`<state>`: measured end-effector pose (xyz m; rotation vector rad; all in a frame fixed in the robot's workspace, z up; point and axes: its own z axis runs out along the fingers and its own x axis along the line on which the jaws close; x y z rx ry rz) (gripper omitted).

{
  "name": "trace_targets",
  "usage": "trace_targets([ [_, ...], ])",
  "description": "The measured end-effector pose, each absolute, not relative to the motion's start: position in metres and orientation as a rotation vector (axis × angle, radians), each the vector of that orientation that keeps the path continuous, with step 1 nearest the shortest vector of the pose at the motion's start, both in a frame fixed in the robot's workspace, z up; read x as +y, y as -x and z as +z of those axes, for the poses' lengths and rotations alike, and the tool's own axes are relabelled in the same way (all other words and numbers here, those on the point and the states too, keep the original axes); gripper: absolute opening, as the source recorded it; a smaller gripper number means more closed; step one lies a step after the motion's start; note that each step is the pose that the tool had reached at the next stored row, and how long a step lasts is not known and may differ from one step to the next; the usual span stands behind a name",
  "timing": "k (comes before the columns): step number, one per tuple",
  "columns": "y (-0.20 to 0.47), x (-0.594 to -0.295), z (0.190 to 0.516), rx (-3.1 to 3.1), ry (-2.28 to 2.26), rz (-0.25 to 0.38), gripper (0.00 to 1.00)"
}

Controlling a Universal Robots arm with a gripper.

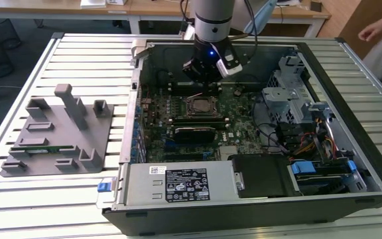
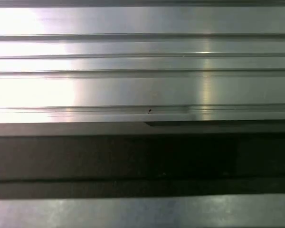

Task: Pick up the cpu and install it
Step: 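Install the first cpu locking lever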

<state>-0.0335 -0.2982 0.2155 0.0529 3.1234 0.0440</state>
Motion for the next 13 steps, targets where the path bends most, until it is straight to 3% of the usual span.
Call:
trace_targets([
  [13, 0.026, -0.298, 0.201, 3.124, -0.053, 0.036, 0.11],
])
